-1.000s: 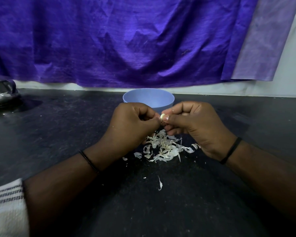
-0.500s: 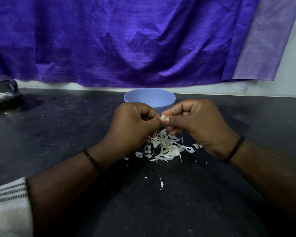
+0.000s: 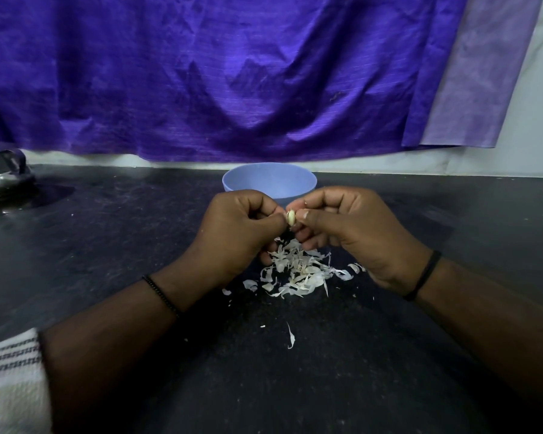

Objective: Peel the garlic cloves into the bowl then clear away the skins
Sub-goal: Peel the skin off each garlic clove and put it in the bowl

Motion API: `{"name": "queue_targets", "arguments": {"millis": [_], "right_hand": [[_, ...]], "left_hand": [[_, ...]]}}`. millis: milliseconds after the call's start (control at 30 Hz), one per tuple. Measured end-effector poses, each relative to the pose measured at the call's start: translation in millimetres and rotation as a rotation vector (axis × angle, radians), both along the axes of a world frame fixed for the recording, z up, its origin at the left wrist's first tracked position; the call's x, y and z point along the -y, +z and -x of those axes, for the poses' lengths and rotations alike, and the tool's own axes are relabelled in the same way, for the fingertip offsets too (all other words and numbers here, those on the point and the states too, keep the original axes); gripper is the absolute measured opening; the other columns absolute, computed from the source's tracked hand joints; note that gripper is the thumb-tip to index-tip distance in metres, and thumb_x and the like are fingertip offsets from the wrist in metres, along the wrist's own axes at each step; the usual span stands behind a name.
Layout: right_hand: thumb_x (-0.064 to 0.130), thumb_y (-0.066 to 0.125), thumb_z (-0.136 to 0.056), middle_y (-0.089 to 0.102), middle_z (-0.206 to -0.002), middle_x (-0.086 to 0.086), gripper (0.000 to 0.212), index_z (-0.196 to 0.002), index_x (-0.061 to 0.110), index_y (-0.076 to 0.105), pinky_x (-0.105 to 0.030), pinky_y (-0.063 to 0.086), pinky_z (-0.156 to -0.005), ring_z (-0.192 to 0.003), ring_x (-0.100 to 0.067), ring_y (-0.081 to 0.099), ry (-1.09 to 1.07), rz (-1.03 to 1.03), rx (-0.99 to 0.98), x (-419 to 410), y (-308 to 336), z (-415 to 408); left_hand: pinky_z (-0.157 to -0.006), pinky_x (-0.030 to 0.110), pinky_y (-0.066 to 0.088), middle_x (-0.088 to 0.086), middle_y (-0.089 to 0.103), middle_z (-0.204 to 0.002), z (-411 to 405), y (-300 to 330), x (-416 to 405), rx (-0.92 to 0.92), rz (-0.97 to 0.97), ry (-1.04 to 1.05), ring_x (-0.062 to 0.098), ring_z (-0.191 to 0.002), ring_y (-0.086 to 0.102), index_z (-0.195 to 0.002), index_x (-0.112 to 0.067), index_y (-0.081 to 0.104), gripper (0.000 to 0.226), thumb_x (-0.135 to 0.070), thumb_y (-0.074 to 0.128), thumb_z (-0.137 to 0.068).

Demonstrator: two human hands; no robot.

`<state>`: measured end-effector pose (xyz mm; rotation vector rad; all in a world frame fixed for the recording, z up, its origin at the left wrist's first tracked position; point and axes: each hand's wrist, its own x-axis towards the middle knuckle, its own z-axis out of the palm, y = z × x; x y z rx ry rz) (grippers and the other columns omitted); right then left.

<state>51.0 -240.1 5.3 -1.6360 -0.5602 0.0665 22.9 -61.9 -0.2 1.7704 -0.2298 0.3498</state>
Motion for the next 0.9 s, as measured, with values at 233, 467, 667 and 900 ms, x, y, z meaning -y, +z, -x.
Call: {"name": "queue_targets", "arguments": {"millis": [233,467,667,900], "right_hand": [[0.005,0.073,-0.084,0.075,-0.083,-0.014,0.012,-0.095,0.002,0.071,-0.031,0.061,-0.066,-0.07,-0.02,0.069,-0.023,-0.045,-0.039,-0.9,-2.2,0.7],[-0.001,0.068,-0.087,0.074,-0.087,-0.018,0.013,-0.099,0.002,0.07,-0.032,0.061,-0.07,-0.073,-0.022,0.069,-0.001,-0.119,-0.112,-1.5,-0.8,1.0],[-0.002,0.069,-0.085,0.074,-0.088,-0.018,0.019,-0.103,0.003,0.069,-0.03,0.061,-0.069,-0.073,-0.022,0.068,0.0,-0.143,-0.126,-1.3,1.1,0.6],[0.005,0.071,-0.084,0.075,-0.088,-0.02,0.014,-0.097,0.002,0.068,-0.029,0.062,-0.067,-0.072,-0.021,0.072,-0.053,-0.182,-0.146,0.2,1.5,-0.2]], "left_hand": [[-0.042,0.026,0.05,0.003,0.06,-0.053,0.8,0.1,0.4,-0.003,-0.03,-0.022,0.012,-0.044,0.055,-0.075,-0.004,0.068,0.013,-0.004,0.068,-0.089],[-0.041,0.027,0.049,0.004,0.062,-0.057,-2.9,-2.5,-1.3,0.007,0.0,0.01,0.013,-0.048,0.057,-0.079,-0.002,0.068,0.011,-0.004,0.067,-0.09],[-0.043,0.029,0.05,0.006,0.064,-0.062,-4.0,-3.5,-2.3,0.04,-0.035,0.03,0.017,-0.052,0.06,-0.081,-0.008,0.07,0.011,-0.01,0.067,-0.092],[-0.049,0.031,0.051,0.01,0.068,-0.068,2.0,-2.1,-0.7,0.131,-0.092,0.004,0.014,-0.052,0.056,-0.086,-0.009,0.073,0.003,-0.009,0.076,-0.085]]}}
